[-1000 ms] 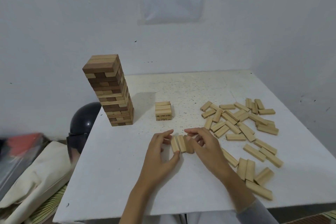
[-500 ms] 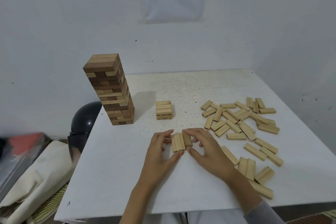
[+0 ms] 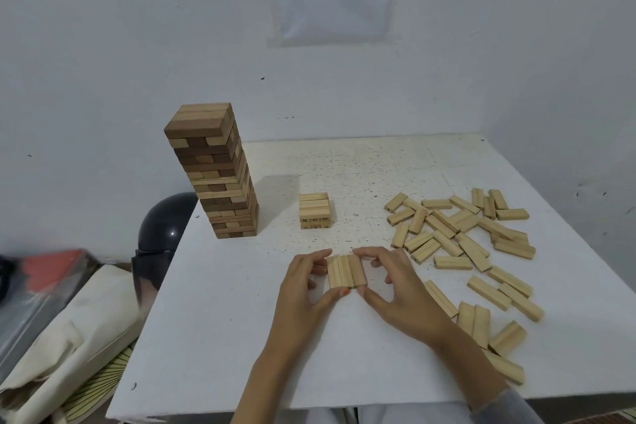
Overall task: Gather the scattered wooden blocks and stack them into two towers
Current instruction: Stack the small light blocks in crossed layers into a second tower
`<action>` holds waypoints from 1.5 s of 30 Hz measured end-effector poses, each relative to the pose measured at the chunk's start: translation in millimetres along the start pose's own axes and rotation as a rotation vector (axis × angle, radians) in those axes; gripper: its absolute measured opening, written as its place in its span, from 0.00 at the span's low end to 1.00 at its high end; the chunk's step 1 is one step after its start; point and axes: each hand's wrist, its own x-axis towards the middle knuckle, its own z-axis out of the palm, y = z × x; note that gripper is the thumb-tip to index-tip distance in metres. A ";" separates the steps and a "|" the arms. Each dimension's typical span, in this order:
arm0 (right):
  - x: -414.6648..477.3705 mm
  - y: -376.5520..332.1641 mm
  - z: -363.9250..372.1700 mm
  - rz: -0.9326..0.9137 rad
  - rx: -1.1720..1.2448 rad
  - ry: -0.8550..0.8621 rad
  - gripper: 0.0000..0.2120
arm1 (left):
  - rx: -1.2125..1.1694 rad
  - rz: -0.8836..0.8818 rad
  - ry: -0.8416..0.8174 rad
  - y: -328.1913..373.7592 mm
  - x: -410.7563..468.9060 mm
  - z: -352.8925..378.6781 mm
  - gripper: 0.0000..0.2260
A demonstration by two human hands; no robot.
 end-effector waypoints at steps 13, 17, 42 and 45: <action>16.7 -7.7 -14.3 0.008 -0.002 -0.145 0.33 | -0.023 -0.036 0.008 -0.8 -0.5 -0.4 0.23; 22.2 -10.8 -17.4 -0.011 -0.024 -0.147 0.33 | -0.058 -0.065 0.025 2.0 -1.0 0.1 0.23; 116.6 -44.9 -22.1 -0.098 0.083 -0.057 0.31 | -0.217 -0.043 0.206 14.3 73.8 -28.4 0.20; 126.3 -42.7 -18.8 -0.083 0.074 -0.067 0.30 | -0.194 -0.052 0.206 8.1 81.5 -28.2 0.20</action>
